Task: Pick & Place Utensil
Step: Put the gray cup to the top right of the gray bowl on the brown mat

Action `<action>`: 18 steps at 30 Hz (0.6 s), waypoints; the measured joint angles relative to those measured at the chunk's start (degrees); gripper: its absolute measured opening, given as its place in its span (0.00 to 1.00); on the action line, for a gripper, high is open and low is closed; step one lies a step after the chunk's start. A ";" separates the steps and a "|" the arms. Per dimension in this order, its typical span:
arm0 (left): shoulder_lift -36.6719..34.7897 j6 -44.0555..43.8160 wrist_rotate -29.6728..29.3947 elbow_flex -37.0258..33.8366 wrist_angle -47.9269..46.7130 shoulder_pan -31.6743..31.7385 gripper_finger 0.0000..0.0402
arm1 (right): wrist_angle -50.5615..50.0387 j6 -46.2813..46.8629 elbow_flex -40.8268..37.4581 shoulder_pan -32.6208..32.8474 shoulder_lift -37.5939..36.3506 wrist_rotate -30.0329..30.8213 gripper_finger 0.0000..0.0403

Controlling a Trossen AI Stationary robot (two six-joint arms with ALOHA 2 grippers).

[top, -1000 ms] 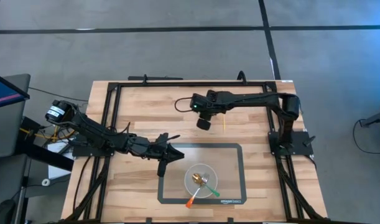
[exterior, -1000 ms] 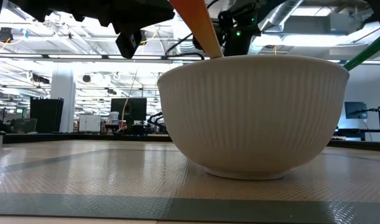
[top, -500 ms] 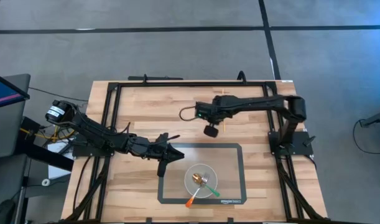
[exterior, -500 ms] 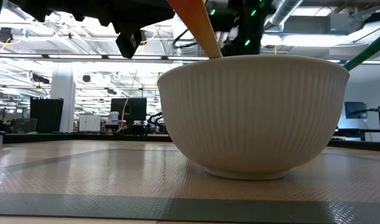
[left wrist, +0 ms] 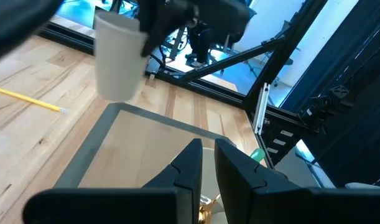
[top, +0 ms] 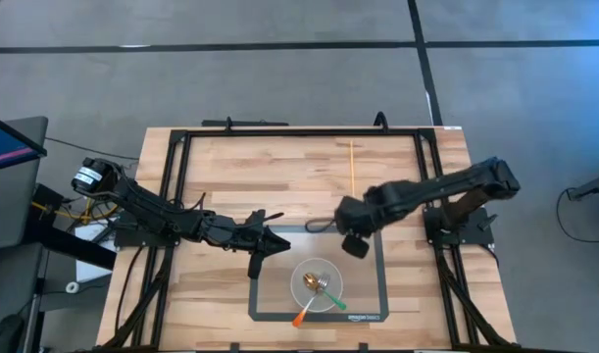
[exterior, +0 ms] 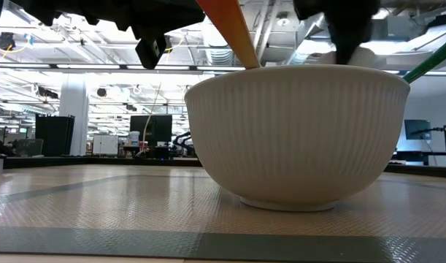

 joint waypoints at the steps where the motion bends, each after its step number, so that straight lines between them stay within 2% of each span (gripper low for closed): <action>1: 0.00 -0.07 -0.02 0.00 0.03 0.00 0.11 | -0.06 1.85 -0.70 1.29 0.15 0.00 0.01; 10: 0.00 -0.15 -0.02 0.00 0.03 0.00 0.11 | 3.65 7.95 -5.38 10.22 6.02 -2.65 0.01; 18: 0.00 -0.20 -0.02 0.00 0.03 0.00 0.11 | 6.96 7.68 -5.40 11.34 10.92 -2.15 0.05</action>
